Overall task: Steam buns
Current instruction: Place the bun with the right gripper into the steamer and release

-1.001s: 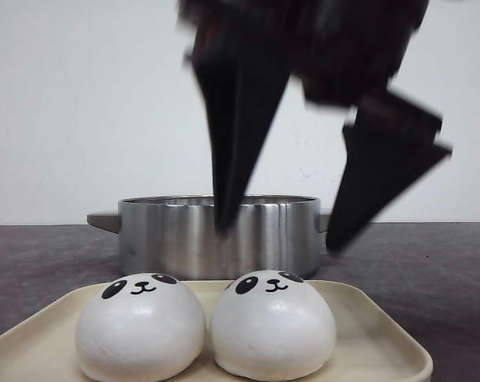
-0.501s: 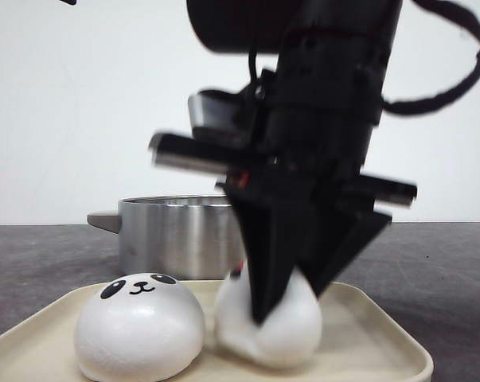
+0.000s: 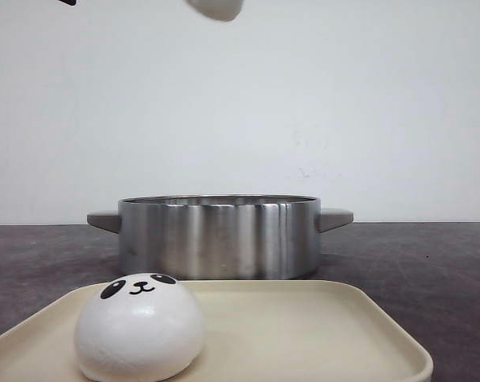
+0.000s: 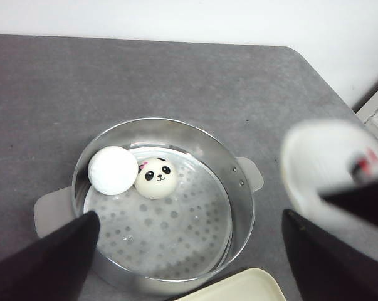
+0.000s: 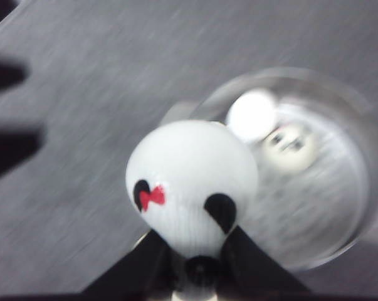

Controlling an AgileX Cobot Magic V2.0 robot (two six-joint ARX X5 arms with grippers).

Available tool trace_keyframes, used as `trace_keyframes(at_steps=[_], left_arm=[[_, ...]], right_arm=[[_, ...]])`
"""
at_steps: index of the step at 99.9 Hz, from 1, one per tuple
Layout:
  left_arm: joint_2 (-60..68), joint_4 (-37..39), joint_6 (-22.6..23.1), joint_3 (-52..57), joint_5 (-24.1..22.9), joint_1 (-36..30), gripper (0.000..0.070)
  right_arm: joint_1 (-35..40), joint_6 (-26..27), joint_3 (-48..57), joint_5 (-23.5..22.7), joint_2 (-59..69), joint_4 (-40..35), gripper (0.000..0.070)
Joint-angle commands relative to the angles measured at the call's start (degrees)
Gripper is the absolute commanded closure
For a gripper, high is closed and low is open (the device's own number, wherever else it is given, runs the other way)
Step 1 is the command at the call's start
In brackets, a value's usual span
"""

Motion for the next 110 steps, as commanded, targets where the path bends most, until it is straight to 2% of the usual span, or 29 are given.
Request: trace_keyframes(at_steps=[1,23,33,38,47,51,54,58,82,84,86,93,95,97,110], left_arm=[[0.4,0.7,0.0,0.8,-0.2,-0.4,0.0160],[0.4,0.7,0.1,0.8,-0.2,-0.4,0.0160],[0.4,0.7,0.0,0.8,-0.2,-0.4,0.0160],[0.4,0.5,0.0,0.8,-0.1,-0.4,0.0160],[0.4,-0.4,-0.1,0.8,-0.1,-0.4,0.0160],[0.4,-1.1,-0.1,0.8,-0.1,-0.4,0.0160],[0.4,-1.7,-0.2,0.8,-0.1,-0.4,0.0160],[0.4,-2.6,-0.2,0.8,-0.1,-0.4,0.0160],[0.5,-11.6,-1.3,0.5,0.6,-1.2,0.0160],[0.6,-12.4,-1.3,0.3,0.6,-1.5,0.0160],[0.6,-13.1,-1.4,0.2,0.6,-1.8,0.0160],[1.0,-15.2,-2.3,-1.0,0.6,-3.6,0.0160],[1.0,-15.5,-2.6,-1.2,0.6,-4.0,0.0160],[1.2,-15.8,-3.1,-1.6,0.6,-4.6,0.0160],[2.6,-15.2,-6.5,-4.9,0.8,-9.4,0.0160]], right_arm=[[-2.0,-2.3,0.5,-1.7,3.8,-0.5,0.0690],[-8.0,-4.8,0.5,-8.6,15.7,1.2,0.0690],[-9.1,-4.9,0.5,-9.1,20.2,1.7,0.0680],[-9.5,-4.9,0.5,-9.0,21.7,1.4,0.0591],[-9.7,-4.8,0.5,-9.2,23.6,0.8,0.0283],[-9.9,-4.8,0.5,-9.2,23.8,0.4,0.0174],[-10.0,-4.8,0.5,-9.2,23.9,0.2,0.0130],[-10.1,-4.8,0.5,-9.2,23.9,-0.1,0.0110],[-10.8,-5.3,2.1,-9.2,21.6,-0.4,0.0127],[-10.8,-5.6,2.7,-9.2,21.2,-0.8,0.0172],[-10.8,-5.8,3.3,-9.2,20.9,-1.3,0.0252],[-10.8,-6.6,5.8,-9.0,18.5,-3.8,0.0700],[-10.8,-6.8,6.2,-9.0,18.0,-4.2,0.0700],[-10.8,-6.7,6.7,-8.9,17.2,-4.3,0.0670],[-9.6,-5.9,9.0,-9.0,10.6,-3.0,0.0685]])
